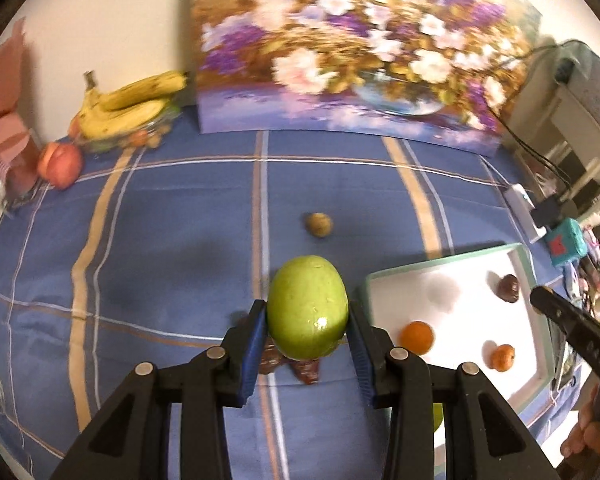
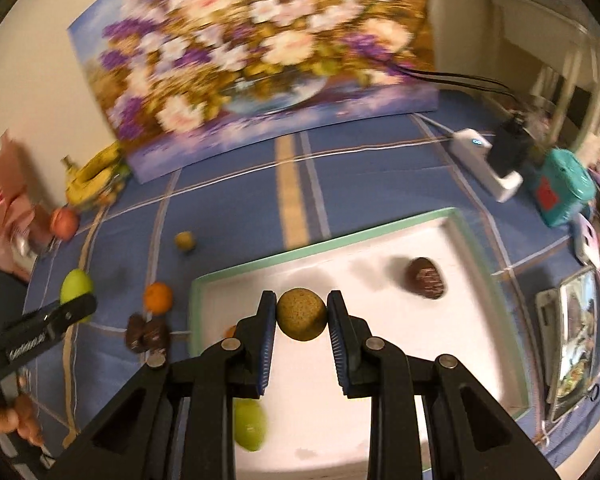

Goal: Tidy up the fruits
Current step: 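Carry the tan fruit and green pear over the white tray with both tools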

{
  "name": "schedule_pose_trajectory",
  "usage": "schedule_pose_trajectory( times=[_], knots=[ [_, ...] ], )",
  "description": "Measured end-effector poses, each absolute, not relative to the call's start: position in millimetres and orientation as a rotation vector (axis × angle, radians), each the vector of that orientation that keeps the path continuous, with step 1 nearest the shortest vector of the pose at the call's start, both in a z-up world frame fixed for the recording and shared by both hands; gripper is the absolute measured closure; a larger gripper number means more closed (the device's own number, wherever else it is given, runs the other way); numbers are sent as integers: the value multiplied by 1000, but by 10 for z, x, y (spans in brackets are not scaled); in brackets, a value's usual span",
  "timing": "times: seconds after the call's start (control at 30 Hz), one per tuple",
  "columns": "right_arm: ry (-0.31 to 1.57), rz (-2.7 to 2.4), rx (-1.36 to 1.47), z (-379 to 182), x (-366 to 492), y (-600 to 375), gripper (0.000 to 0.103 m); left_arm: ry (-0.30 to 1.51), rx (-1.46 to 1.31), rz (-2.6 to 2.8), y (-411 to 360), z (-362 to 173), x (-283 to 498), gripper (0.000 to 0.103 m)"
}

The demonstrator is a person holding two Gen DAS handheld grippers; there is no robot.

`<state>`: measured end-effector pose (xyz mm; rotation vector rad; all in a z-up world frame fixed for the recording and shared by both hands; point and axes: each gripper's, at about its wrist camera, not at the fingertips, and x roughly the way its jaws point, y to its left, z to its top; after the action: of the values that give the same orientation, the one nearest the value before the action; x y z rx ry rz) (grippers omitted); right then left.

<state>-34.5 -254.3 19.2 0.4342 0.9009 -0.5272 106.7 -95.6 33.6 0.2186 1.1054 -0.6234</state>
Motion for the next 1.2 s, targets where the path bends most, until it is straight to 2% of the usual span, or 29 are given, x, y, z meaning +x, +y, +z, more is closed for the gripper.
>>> schedule_pose_trajectory(
  times=[0.43,0.93,1.2],
  knots=[
    [890,-587,480,281,-454,-2961,76,1117,333,-711,-1537,148,831,61],
    [986,-575,477,-38,-251,-3070,76,1167,422,-713,-2029,-397,863,61],
    [1089,-594,499,-418,-199,-3147,76,1195,441,-715,-2062,-554,854,61]
  ],
)
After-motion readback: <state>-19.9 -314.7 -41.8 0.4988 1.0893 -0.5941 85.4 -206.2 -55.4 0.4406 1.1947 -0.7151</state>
